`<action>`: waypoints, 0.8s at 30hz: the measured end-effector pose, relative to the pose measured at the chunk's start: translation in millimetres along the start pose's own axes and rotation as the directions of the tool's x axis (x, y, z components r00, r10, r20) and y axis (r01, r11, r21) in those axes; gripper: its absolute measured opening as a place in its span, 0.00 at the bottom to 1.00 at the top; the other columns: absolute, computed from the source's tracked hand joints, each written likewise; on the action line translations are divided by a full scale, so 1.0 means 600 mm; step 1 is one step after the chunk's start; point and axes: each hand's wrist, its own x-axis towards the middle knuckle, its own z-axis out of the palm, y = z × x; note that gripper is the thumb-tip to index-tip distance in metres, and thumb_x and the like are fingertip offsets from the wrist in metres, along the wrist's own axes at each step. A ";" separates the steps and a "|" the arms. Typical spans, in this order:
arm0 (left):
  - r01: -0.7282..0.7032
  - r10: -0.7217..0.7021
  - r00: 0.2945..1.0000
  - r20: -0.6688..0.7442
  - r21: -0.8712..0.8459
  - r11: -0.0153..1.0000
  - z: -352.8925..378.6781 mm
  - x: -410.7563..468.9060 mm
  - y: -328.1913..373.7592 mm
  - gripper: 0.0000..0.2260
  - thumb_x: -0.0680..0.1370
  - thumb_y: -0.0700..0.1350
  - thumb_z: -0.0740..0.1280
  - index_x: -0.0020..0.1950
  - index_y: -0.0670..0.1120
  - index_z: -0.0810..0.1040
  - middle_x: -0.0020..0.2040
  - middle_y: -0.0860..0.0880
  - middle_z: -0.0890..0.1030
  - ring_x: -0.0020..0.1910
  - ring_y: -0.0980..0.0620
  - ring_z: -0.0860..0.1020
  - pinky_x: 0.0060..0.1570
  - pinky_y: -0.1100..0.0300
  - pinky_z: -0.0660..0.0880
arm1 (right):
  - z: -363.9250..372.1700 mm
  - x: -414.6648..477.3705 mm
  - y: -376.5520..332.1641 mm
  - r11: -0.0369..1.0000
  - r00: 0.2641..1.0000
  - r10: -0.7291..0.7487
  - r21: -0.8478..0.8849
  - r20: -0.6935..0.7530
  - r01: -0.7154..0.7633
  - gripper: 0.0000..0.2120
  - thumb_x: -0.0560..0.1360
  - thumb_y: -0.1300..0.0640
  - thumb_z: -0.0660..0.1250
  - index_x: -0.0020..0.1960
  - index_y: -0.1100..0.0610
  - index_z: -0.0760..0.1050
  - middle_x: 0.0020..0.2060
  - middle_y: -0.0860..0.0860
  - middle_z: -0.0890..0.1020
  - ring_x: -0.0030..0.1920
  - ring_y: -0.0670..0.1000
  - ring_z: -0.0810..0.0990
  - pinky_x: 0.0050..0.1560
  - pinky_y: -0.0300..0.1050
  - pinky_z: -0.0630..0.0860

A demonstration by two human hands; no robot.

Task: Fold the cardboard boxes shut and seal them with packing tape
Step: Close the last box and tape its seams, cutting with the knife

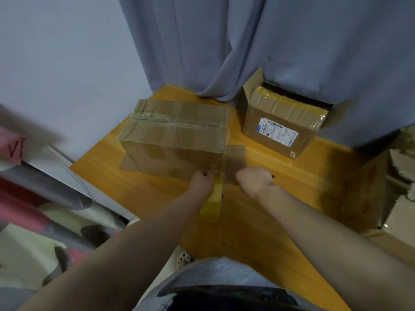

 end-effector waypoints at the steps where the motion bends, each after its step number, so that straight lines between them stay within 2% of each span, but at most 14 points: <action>1: -0.001 0.001 1.000 0.010 0.003 1.000 0.000 0.002 -0.001 0.12 0.81 0.48 0.58 0.54 0.44 0.78 0.39 0.50 0.75 0.34 0.51 0.72 0.39 0.56 0.68 | 0.016 0.000 0.008 0.997 0.999 0.011 0.071 0.042 -0.014 0.11 0.78 0.65 0.58 0.55 0.59 0.78 0.53 0.55 0.81 0.56 0.57 0.79 0.43 0.46 0.71; 4: 0.007 -0.007 1.000 0.024 0.006 1.000 -0.002 -0.002 -0.001 0.12 0.82 0.47 0.57 0.52 0.47 0.80 0.37 0.46 0.76 0.30 0.50 0.70 0.32 0.56 0.70 | 0.081 -0.005 0.041 0.947 0.976 0.047 0.300 0.214 -0.112 0.14 0.82 0.53 0.56 0.58 0.57 0.76 0.54 0.55 0.79 0.54 0.55 0.78 0.44 0.43 0.69; 6: 0.005 -0.006 0.999 0.036 0.025 1.000 -0.002 -0.007 0.000 0.13 0.81 0.48 0.58 0.57 0.46 0.79 0.42 0.45 0.78 0.31 0.50 0.71 0.33 0.56 0.71 | 0.123 -0.014 0.061 0.923 0.947 0.050 0.347 0.318 -0.165 0.15 0.82 0.51 0.55 0.60 0.57 0.76 0.56 0.55 0.79 0.54 0.54 0.78 0.46 0.45 0.72; 8: 0.008 -0.009 1.000 0.030 0.036 0.999 -0.002 -0.010 0.001 0.13 0.81 0.49 0.59 0.59 0.45 0.78 0.40 0.47 0.76 0.31 0.51 0.69 0.33 0.58 0.67 | 0.141 -0.022 0.073 0.924 0.936 0.048 0.341 0.348 -0.174 0.17 0.82 0.49 0.55 0.63 0.56 0.74 0.60 0.54 0.77 0.58 0.55 0.77 0.53 0.47 0.73; 9: 0.009 -0.010 1.000 0.029 0.035 0.999 -0.003 -0.014 0.004 0.14 0.81 0.49 0.59 0.59 0.44 0.78 0.39 0.47 0.75 0.31 0.52 0.69 0.32 0.59 0.66 | 0.137 -0.023 0.075 0.923 0.957 0.043 0.355 0.286 -0.148 0.18 0.82 0.48 0.54 0.64 0.56 0.74 0.60 0.55 0.76 0.59 0.56 0.76 0.55 0.48 0.72; 11: 0.027 -0.027 0.999 0.023 0.031 0.999 -0.002 -0.016 0.006 0.13 0.82 0.49 0.58 0.56 0.42 0.76 0.38 0.47 0.75 0.32 0.51 0.70 0.32 0.58 0.66 | 0.106 -0.019 0.070 0.885 0.998 0.052 0.465 -0.040 -0.027 0.17 0.82 0.50 0.54 0.63 0.57 0.74 0.57 0.57 0.76 0.57 0.58 0.75 0.55 0.48 0.71; 12: 0.035 -0.035 0.999 0.012 0.029 0.999 -0.002 -0.017 0.007 0.12 0.82 0.49 0.58 0.55 0.42 0.75 0.40 0.46 0.76 0.35 0.50 0.71 0.34 0.57 0.67 | 0.080 -0.016 0.061 0.857 0.960 0.061 0.507 -0.274 0.090 0.16 0.82 0.51 0.55 0.62 0.58 0.75 0.56 0.57 0.76 0.57 0.58 0.75 0.55 0.47 0.71; 13: 0.037 -0.038 0.999 0.003 0.027 0.999 -0.002 -0.017 0.007 0.13 0.82 0.49 0.59 0.56 0.41 0.75 0.42 0.45 0.77 0.37 0.48 0.72 0.37 0.56 0.68 | 0.049 -0.011 0.047 0.834 0.880 0.053 0.505 -0.473 0.221 0.16 0.81 0.51 0.57 0.62 0.58 0.75 0.56 0.56 0.77 0.59 0.57 0.75 0.57 0.47 0.71; 14: 0.037 -0.037 0.999 -0.001 0.033 0.999 -0.002 -0.015 0.006 0.15 0.81 0.49 0.59 0.57 0.38 0.76 0.43 0.44 0.77 0.38 0.47 0.72 0.38 0.55 0.68 | 0.016 -0.006 0.032 0.817 0.801 0.024 0.473 -0.598 0.329 0.17 0.80 0.51 0.58 0.64 0.58 0.74 0.59 0.56 0.77 0.61 0.57 0.74 0.60 0.48 0.70; 15: 0.034 -0.034 0.999 -0.008 0.045 0.998 -0.002 -0.015 0.005 0.16 0.81 0.48 0.60 0.58 0.37 0.76 0.43 0.44 0.77 0.38 0.47 0.72 0.38 0.55 0.67 | -0.012 0.004 0.019 0.806 0.767 -0.032 0.438 -0.641 0.399 0.19 0.80 0.51 0.59 0.68 0.58 0.71 0.64 0.56 0.75 0.66 0.57 0.70 0.65 0.50 0.67; 17: 0.023 -0.022 1.000 -0.009 0.074 0.997 -0.001 -0.019 0.007 0.15 0.81 0.47 0.60 0.58 0.37 0.76 0.46 0.42 0.77 0.42 0.45 0.74 0.40 0.56 0.68 | -0.051 0.034 0.001 0.837 0.812 -0.189 0.343 -0.552 0.427 0.29 0.80 0.49 0.60 0.76 0.58 0.57 0.75 0.55 0.61 0.75 0.54 0.56 0.74 0.48 0.52; 19: 0.012 -0.011 1.000 -0.011 0.082 0.997 -0.003 -0.017 0.004 0.15 0.81 0.47 0.60 0.59 0.37 0.76 0.51 0.40 0.79 0.49 0.41 0.76 0.44 0.54 0.70 | -0.062 0.065 -0.004 0.911 0.881 -0.271 0.192 -0.389 0.365 0.35 0.80 0.45 0.57 0.78 0.57 0.44 0.78 0.52 0.47 0.77 0.50 0.44 0.75 0.44 0.40; 21: 0.000 0.001 1.000 -0.012 0.115 0.993 -0.004 -0.017 0.004 0.16 0.81 0.49 0.60 0.59 0.37 0.76 0.55 0.38 0.79 0.54 0.39 0.76 0.48 0.53 0.71 | -0.052 0.082 -0.005 0.938 0.919 -0.260 0.149 -0.296 0.314 0.36 0.80 0.44 0.56 0.78 0.56 0.40 0.77 0.51 0.42 0.77 0.49 0.40 0.74 0.44 0.40; 24: 0.000 0.002 1.000 -0.014 0.138 0.990 -0.007 -0.016 0.003 0.14 0.80 0.46 0.61 0.58 0.36 0.76 0.56 0.36 0.79 0.56 0.38 0.76 0.53 0.49 0.73 | -0.037 0.085 -0.015 0.938 0.917 -0.213 0.193 -0.336 0.288 0.36 0.80 0.47 0.58 0.78 0.55 0.41 0.77 0.48 0.42 0.77 0.48 0.39 0.74 0.44 0.44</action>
